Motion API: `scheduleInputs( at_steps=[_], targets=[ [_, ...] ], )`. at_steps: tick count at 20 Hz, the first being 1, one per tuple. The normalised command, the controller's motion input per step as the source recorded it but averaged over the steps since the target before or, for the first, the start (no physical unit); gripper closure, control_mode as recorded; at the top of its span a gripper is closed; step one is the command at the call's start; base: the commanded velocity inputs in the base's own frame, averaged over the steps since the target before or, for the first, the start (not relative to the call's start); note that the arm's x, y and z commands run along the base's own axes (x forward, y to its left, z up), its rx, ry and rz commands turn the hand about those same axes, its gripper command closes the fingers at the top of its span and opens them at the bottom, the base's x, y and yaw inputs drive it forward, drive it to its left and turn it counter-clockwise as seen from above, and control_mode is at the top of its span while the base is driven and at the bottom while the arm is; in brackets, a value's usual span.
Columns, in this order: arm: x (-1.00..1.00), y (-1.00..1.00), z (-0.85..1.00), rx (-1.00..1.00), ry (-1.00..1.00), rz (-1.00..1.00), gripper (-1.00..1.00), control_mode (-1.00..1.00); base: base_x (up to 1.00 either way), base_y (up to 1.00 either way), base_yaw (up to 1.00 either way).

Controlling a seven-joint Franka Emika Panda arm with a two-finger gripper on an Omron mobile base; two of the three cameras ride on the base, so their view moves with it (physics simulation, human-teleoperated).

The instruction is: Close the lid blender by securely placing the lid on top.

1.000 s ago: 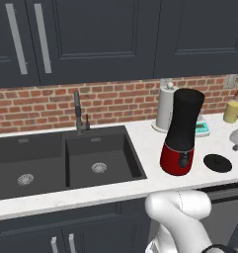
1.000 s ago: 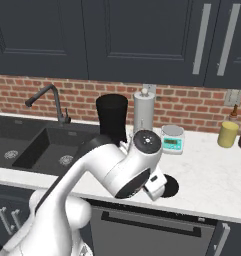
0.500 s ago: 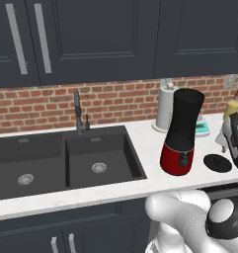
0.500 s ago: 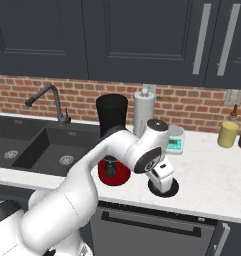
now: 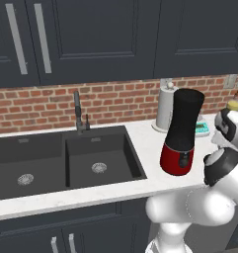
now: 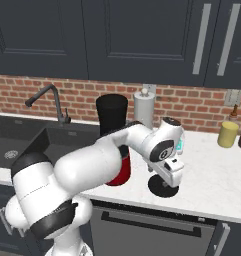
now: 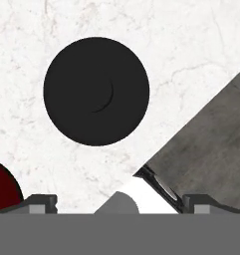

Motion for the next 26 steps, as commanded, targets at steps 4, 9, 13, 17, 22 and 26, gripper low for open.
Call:
scheduleInputs(
  at_steps=[4,9,13,17,22,26],
  targets=[
    [0.23,-0.30,-0.36,0.17,-0.01,0.05,-1.00,-1.00,0.00,0.00,0.00],
    [0.16,-0.26,-0.30,0.18,-0.04,0.05,-1.00,-1.00,0.00,0.00,0.00],
    [0.18,-0.01,-0.13,0.11,0.00,0.00,-1.00,-1.00,0.00,0.00,0.00],
    [0.14,0.00,-0.13,0.10,0.00,0.00,-1.00,-1.00,0.00,0.00,0.00],
    [0.05,0.00,-0.01,0.05,0.00,0.00,-1.00,-1.00,0.00,0.00,0.00],
    [0.01,0.00,-0.07,0.00,0.00,0.00,-1.00,-1.00,0.00,0.00,0.00]
  ],
)
